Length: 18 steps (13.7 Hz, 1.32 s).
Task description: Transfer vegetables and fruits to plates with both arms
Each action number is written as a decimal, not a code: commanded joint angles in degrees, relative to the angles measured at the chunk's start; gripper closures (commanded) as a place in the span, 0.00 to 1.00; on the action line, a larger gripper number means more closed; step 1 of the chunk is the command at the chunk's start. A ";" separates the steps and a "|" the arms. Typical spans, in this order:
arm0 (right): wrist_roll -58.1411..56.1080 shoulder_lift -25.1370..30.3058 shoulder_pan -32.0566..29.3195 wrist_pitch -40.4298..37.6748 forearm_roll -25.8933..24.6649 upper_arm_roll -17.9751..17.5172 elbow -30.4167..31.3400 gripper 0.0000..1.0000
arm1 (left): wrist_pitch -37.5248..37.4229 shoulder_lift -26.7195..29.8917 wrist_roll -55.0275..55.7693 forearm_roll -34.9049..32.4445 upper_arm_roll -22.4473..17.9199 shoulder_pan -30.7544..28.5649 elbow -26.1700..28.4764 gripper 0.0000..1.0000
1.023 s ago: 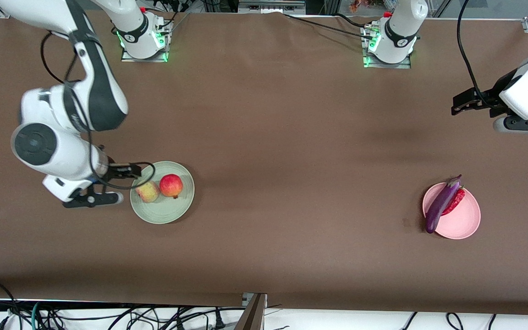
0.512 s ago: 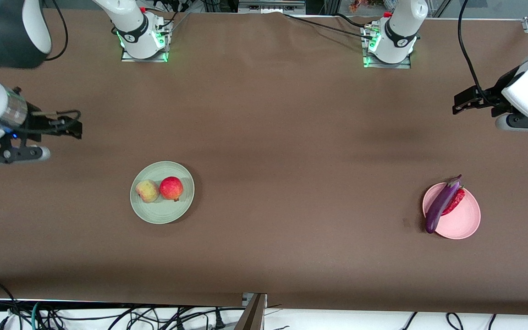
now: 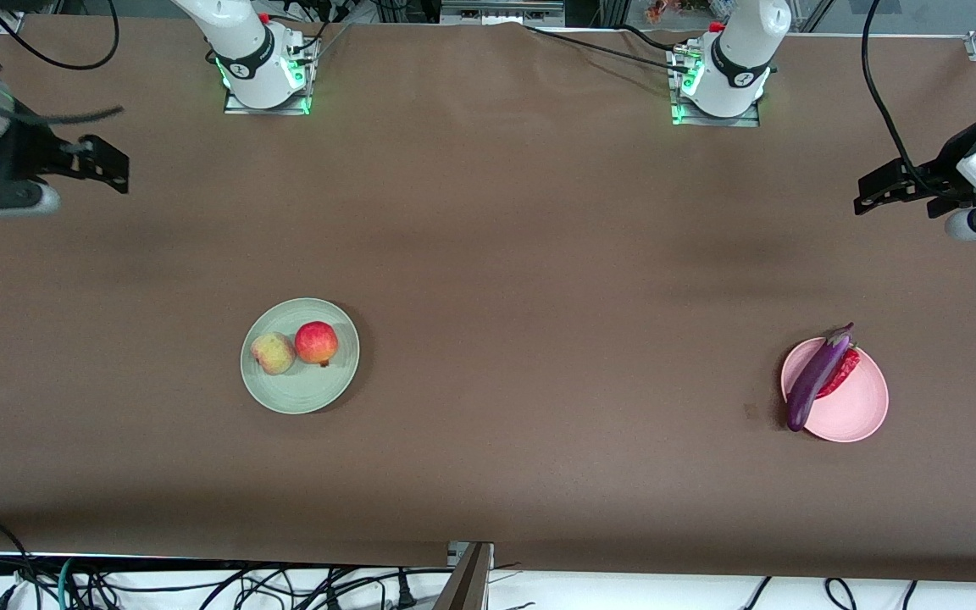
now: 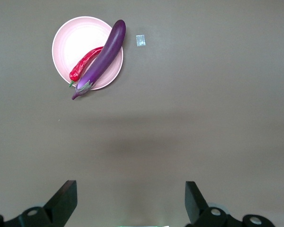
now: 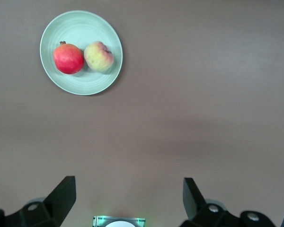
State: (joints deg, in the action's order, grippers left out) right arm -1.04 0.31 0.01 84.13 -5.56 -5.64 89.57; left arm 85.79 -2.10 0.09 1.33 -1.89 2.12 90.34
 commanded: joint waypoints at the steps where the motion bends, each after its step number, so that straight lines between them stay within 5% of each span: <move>1: -0.45 2.06 -1.94 -0.19 2.39 -1.39 2.36 0.00 | 0.17 -1.51 0.26 0.25 0.22 0.08 -1.84 0.00; 18: 0.52 -1.63 -3.00 -1.60 3.90 -0.86 0.25 0.00 | 3.07 -2.65 0.26 0.34 -0.13 -0.36 -1.66 0.00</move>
State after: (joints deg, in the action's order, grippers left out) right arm -0.29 -0.65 -1.88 83.62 -2.69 -6.07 91.29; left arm 89.13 -4.02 0.10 1.34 -2.02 1.97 90.32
